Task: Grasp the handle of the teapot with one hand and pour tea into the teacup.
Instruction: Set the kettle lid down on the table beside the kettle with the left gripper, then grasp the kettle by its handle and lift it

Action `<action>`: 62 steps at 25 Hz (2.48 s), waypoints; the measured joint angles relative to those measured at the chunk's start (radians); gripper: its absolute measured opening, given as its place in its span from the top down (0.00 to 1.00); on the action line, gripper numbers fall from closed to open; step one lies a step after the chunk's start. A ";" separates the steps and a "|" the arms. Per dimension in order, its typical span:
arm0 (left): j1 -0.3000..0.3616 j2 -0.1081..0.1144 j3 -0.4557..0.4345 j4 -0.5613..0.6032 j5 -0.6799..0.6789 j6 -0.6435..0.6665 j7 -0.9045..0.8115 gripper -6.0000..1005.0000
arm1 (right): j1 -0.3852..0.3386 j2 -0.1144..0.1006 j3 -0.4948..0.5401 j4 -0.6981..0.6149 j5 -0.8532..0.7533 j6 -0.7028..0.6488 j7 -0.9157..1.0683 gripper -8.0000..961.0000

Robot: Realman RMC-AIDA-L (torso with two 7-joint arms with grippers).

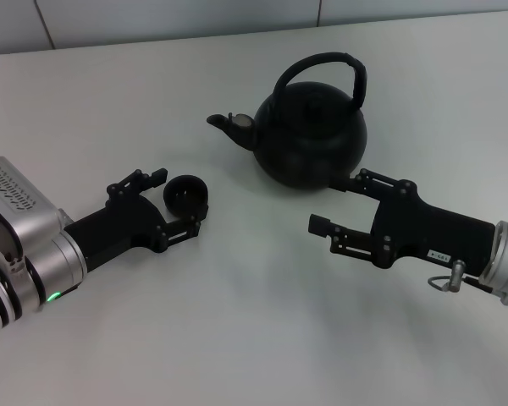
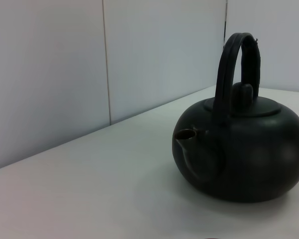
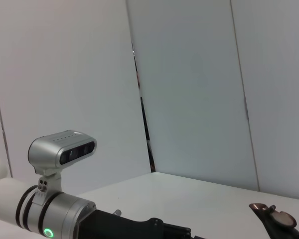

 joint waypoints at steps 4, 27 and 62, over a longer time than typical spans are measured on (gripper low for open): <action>0.000 0.000 0.000 0.000 0.000 0.000 0.000 0.15 | 0.002 0.000 0.000 0.000 0.000 0.007 0.000 0.23; 0.032 0.004 0.031 0.039 0.000 0.118 -0.050 0.14 | 0.000 0.002 0.000 -0.001 0.001 0.012 0.000 0.24; 0.283 0.124 0.090 0.685 0.331 0.607 -0.588 0.14 | -0.164 0.055 0.416 -0.093 0.007 0.049 -0.097 0.30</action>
